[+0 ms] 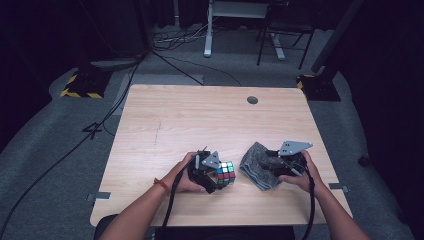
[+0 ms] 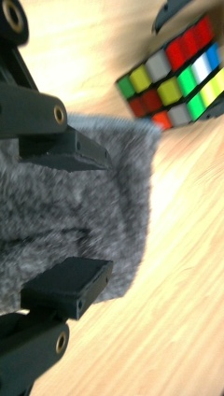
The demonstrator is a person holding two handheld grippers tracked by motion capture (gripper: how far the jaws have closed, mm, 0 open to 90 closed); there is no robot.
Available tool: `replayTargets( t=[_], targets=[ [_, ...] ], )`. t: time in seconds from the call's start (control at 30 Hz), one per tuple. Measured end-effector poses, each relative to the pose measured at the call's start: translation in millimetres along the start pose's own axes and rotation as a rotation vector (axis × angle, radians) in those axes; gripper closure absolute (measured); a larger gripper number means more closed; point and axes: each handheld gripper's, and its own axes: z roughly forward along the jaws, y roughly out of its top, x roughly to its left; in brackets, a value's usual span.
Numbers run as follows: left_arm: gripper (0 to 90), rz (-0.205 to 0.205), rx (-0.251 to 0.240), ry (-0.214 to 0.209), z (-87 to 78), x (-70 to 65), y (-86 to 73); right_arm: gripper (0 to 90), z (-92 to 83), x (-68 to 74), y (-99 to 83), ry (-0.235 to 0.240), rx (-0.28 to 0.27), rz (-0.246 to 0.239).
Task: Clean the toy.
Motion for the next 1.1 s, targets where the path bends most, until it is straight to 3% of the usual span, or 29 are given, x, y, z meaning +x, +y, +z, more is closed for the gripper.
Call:
replayTargets(
  t=[0.13, 0.2, 0.3, 0.43, 0.63, 0.73, 0.87, 0.9, 1.1],
  targets=[
    [18.5, -0.013, -0.008, -0.01, -5.8, -2.1, -2.0, 37.4, -3.3, 17.3, 10.8, 0.026, -0.031, -0.038],
    [18.7, -0.001, 0.01, 0.001, -6.6, -5.1, -1.5, 35.5, -0.6, 30.0, 15.6, 0.053, -0.036, -0.069],
    [21.5, 0.005, 0.007, -0.007, -8.7, -8.7, -2.4, 32.7, 9.9, 49.7, 20.0, 0.09, -0.018, -0.108],
    [23.3, 0.024, 0.017, -0.03, -10.1, -14.5, -2.5, 30.5, 25.6, 64.1, 19.3, 0.116, 0.019, -0.135],
    [28.5, 0.076, 0.054, -0.089, -11.5, -20.4, -2.6, 30.2, 34.6, 67.9, 18.4, 0.112, 0.03, -0.152],
    [26.4, 0.086, 0.062, -0.07, -10.7, -18.7, -2.2, 29.8, 37.0, 66.3, 16.0, 0.129, 0.037, -0.151],
    [15.4, 0.066, 0.049, -0.039, -7.6, -5.4, 1.1, 29.8, 40.5, 65.3, 14.7, 0.13, 0.046, -0.154],
    [16.2, 0.074, 0.045, -0.032, -5.9, -3.0, 3.7, 29.8, 40.6, 65.5, 14.9, 0.133, 0.043, -0.152],
    [16.1, 0.101, 0.056, -0.106, 11.6, -0.1, 18.8, 30.4, 41.6, 68.1, 15.8, 0.133, 0.043, -0.168]
  ],
)
